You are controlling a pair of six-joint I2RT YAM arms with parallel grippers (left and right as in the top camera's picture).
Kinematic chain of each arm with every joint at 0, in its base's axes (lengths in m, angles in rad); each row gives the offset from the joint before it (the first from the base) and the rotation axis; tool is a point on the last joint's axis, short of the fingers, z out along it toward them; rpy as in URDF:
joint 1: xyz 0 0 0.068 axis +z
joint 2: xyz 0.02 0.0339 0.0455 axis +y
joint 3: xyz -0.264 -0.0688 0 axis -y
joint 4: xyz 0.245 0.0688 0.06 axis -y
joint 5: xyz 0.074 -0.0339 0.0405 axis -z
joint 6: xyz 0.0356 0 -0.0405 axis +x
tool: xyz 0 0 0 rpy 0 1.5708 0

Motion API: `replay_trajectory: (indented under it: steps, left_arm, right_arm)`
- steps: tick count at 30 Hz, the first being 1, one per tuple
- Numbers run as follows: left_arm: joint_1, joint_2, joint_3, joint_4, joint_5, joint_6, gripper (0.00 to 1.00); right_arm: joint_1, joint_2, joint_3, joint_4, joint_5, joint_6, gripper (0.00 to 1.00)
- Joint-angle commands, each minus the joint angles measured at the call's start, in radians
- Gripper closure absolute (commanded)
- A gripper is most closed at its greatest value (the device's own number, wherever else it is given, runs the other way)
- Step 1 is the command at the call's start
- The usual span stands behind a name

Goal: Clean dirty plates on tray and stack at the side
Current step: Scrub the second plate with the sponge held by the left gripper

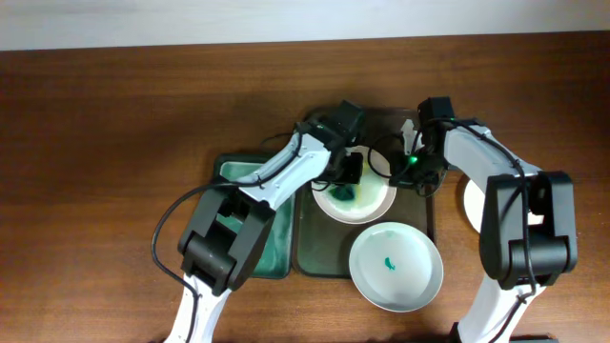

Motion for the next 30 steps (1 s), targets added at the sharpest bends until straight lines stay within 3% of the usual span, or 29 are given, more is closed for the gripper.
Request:
replay_trajectory:
  steps: [1, 4, 8, 13, 16, 18, 19, 20, 23, 25, 27, 29, 30]
  left_arm:
    - [0.021, 0.053, 0.103, -0.194, -0.319, 0.016, 1.0]
    - [0.021, 0.076, 0.133, -0.21, -0.208, 0.021, 1.0]
    - [-0.004, 0.177, 0.132, -0.032, 0.343, 0.036, 1.0]
    - [-0.083, 0.18, 0.154, 0.005, 0.389, 0.104, 1.0]
    - [-0.082, 0.18, 0.154, -0.055, 0.402, 0.108, 1.0]
    - [-0.06, 0.18, 0.156, -0.109, 0.204, 0.106, 1.0]
    - [-0.042, 0.18, 0.171, -0.168, 0.035, 0.072, 1.0]
    - [-0.019, 0.18, 0.219, -0.291, -0.264, -0.01, 1.0]
    - [-0.015, 0.18, 0.322, -0.404, -0.496, -0.029, 1.0]
    - [-0.006, 0.18, 0.325, -0.396, -0.499, -0.029, 1.0]
    - [-0.009, 0.182, 0.325, -0.335, -0.301, 0.01, 1.0]
    - [-0.029, 0.207, 0.325, -0.241, 0.087, 0.11, 1.0]
    - [-0.046, 0.222, 0.325, -0.222, 0.203, 0.116, 1.0]
  right_arm:
    - [0.002, 0.023, -0.029, -0.005, 0.057, 0.011, 0.96]
    - [0.002, 0.023, -0.029, -0.005, 0.057, 0.012, 0.96]
    - [0.002, 0.023, -0.029, -0.013, 0.056, 0.012, 0.96]
    - [0.002, 0.023, -0.029, -0.013, 0.057, 0.012, 0.96]
    - [0.002, 0.023, -0.029, -0.013, 0.056, 0.012, 0.96]
    - [0.002, 0.023, -0.029, -0.015, 0.056, 0.012, 0.96]
    - [0.002, 0.023, -0.029, -0.02, 0.057, 0.012, 0.96]
    - [0.002, 0.023, -0.029, -0.023, 0.057, 0.012, 0.96]
    - [0.002, 0.023, -0.029, -0.023, 0.057, 0.012, 0.96]
    - [0.002, 0.023, -0.029, -0.023, 0.057, 0.011, 0.95]
    - [0.002, 0.023, -0.029, -0.023, 0.057, 0.011, 0.96]
    - [0.002, 0.023, -0.029, -0.023, 0.057, 0.011, 0.96]
    - [0.002, 0.023, -0.029, -0.023, 0.057, 0.011, 0.96]
